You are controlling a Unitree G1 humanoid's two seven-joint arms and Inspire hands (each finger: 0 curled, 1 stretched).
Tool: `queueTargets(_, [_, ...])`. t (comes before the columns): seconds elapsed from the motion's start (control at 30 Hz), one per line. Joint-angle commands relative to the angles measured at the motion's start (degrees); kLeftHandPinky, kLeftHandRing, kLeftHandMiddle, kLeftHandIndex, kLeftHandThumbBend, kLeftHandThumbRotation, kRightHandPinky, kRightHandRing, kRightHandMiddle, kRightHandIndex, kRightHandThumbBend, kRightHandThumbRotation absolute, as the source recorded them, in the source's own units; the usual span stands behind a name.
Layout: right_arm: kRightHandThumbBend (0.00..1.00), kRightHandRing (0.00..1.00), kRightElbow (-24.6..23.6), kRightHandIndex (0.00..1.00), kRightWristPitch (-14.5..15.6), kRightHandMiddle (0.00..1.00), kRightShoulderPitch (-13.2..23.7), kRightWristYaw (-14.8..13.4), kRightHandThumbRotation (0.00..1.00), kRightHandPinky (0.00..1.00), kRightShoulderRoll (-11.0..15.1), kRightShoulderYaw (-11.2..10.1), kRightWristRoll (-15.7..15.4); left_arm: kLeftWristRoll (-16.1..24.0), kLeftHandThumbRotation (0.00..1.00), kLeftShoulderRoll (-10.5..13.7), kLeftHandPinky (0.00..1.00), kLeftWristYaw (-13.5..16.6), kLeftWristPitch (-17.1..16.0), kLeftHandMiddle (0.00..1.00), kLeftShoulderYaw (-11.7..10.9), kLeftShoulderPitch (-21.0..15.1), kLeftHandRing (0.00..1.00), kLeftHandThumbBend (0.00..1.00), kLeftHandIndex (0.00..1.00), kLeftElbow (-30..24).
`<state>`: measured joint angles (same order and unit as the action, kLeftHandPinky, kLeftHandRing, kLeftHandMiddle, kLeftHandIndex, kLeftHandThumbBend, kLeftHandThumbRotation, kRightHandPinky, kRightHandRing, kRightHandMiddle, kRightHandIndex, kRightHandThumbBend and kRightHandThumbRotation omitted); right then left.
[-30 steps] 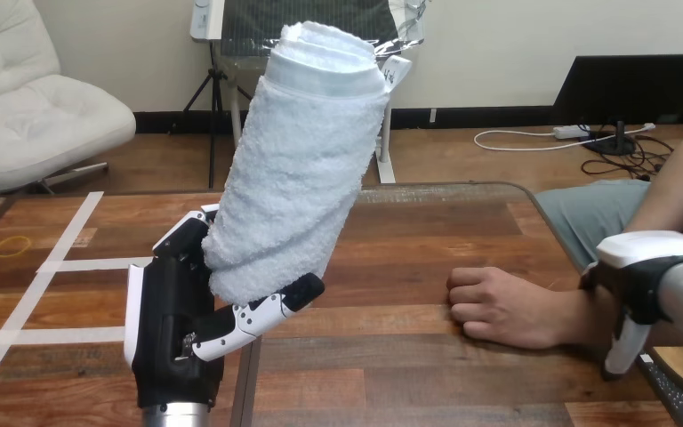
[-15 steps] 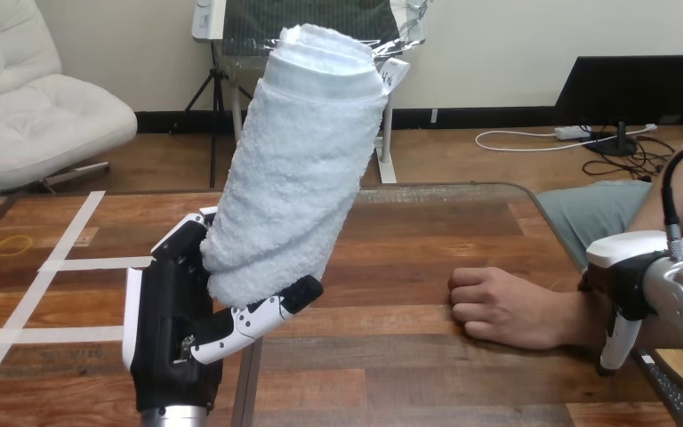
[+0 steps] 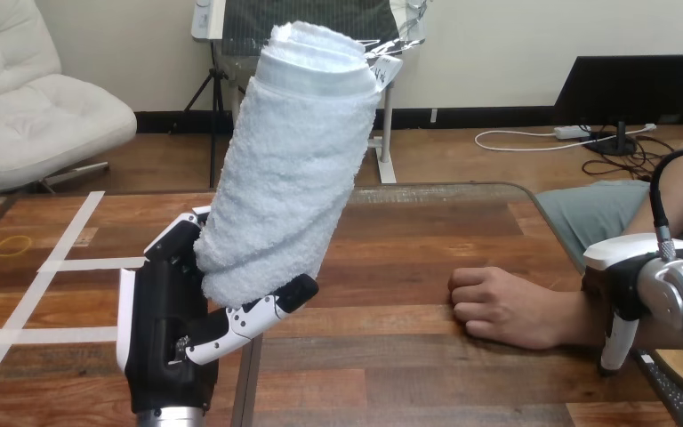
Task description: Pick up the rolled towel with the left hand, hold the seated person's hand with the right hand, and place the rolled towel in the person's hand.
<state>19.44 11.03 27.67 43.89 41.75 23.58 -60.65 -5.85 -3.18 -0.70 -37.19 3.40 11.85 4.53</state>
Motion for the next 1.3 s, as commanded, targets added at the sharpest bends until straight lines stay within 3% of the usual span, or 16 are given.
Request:
queueTargets(0.0, [0.66, 0.87, 3.2, 0.82, -0.2, 0.86, 4.0, -0.8, 0.19, 0.90, -1.8, 1.7, -0.1, 0.6, 0.00, -1.1, 0.32, 0.1, -1.4, 0.40, -0.2, -1.9, 0.35, 0.56, 0.48, -3.8])
queueTargets(0.2, [0.65, 0.84, 4.8, 0.82, -0.5, 0.84, 4.4, -2.2, 0.19, 0.88, -2.3, 2.4, 0.1, 0.7, 0.00, -1.1, 0.32, 0.2, -1.0, 0.40, -0.1, -1.5, 0.35, 0.56, 0.48, -4.1])
queueTargets(0.3, [0.65, 0.79, 5.9, 0.81, -1.0, 0.81, 4.7, -3.1, 0.18, 0.79, -2.6, 2.8, 0.3, 0.6, 0.00, -1.1, 0.32, 0.1, -0.3, 0.40, 0.1, -1.5, 0.35, 0.57, 0.48, -4.2])
queueTargets(0.4, [0.64, 0.70, 7.2, 0.79, -1.7, 0.75, 5.1, -4.1, 0.17, 0.63, -2.9, 3.0, 0.7, 1.1, 0.00, -0.9, 0.32, 0.2, 0.3, 0.40, 0.0, -1.6, 0.35, 0.58, 0.48, -3.8])
queueTargets(0.43, [0.64, 0.63, 7.7, 0.76, -1.8, 0.70, 5.1, -4.5, 0.16, 0.53, -3.0, 3.0, 0.8, 1.5, 0.00, -0.7, 0.33, 0.3, 0.5, 0.40, -0.1, -1.8, 0.35, 0.58, 0.48, -3.6])
queueTargets(0.57, [0.64, 0.51, 9.6, 0.71, -2.0, 0.62, 5.4, -6.4, 0.14, 0.40, -3.5, 3.0, 1.6, 3.7, 0.00, -0.3, 0.33, 1.2, 1.7, 0.41, -0.4, -2.7, 0.35, 0.58, 0.49, -2.4])
queueTargets(0.63, [0.64, 0.47, 10.3, 0.68, -2.4, 0.59, 5.4, -7.6, 0.13, 0.35, -3.6, 2.9, 2.1, 6.5, 0.00, 0.3, 0.33, 2.3, 4.2, 0.41, -0.5, -3.1, 0.35, 0.58, 0.49, -2.3])
queueTargets(0.8, [0.65, 0.41, 12.1, 0.64, -2.2, 0.53, 5.7, -9.2, 0.11, 0.29, -4.0, 3.4, 2.7, 12.0, 0.00, 2.2, 0.35, 3.9, 7.9, 0.42, -0.7, -5.1, 0.37, 0.58, 0.50, -0.5])
queueTargets(0.93, [0.66, 0.37, 13.2, 0.71, -1.5, 0.52, 5.9, -10.4, 0.09, 0.26, -4.5, 3.6, 3.1, 16.1, 0.00, 3.8, 0.35, 5.0, 10.4, 0.43, -0.7, -7.2, 0.38, 0.58, 0.51, 1.6])
queueTargets(1.27, [0.67, 0.36, 13.6, 0.75, -0.9, 0.54, 5.7, -11.8, 0.06, 0.24, -4.7, 3.3, 4.0, 19.1, 0.00, 5.9, 0.35, 5.2, 11.2, 0.43, -0.3, -12.4, 0.38, 0.62, 0.51, 9.3])
